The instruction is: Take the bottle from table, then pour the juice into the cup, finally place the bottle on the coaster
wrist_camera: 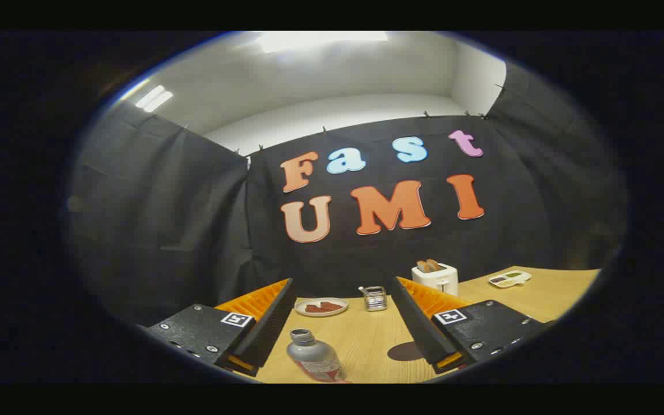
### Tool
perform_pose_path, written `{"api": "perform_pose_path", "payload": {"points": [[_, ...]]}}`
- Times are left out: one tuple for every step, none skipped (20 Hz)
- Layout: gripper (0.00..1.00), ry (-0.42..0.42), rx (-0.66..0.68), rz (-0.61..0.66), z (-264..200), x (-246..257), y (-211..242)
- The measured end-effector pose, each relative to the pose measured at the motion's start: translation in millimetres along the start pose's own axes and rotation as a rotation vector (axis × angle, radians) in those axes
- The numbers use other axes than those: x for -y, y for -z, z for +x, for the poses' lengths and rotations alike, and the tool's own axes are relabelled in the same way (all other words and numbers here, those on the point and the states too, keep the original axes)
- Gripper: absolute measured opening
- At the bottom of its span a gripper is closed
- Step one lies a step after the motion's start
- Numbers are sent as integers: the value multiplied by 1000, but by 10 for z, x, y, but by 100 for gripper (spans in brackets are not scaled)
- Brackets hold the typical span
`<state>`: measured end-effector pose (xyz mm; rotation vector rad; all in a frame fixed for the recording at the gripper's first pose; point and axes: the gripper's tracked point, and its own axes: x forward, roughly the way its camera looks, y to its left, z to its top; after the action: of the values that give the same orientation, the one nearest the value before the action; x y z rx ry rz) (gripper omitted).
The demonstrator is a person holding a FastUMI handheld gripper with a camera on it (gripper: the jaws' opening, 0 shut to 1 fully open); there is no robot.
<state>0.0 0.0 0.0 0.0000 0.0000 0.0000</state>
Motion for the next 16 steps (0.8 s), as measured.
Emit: {"api": "perform_pose_path", "payload": {"points": [[98,-4,-20,-4,-21,-12,52],[98,3,-29,-26,-31,-1,83],[98,17,-36,-55,-54,38,99],[98,17,-36,-74,-60,33,99],[98,12,-36,-81,-68,-7,99],[98,10,-33,-79,-68,-26,106],[98,17,-36,-77,-63,-19,118],[98,28,-44,-74,-62,-8,161],[98,28,-52,-74,-64,-38,186],[98,26,-52,-80,-65,-79,196],[98,26,-46,-95,-68,-103,182],[98,31,-33,-113,-68,-114,160],[98,33,-24,-128,-80,-130,142],[98,35,-16,-132,-84,-143,126],[98,39,-11,-126,-94,-163,116],[98,55,-9,-115,-88,-152,117]]}}
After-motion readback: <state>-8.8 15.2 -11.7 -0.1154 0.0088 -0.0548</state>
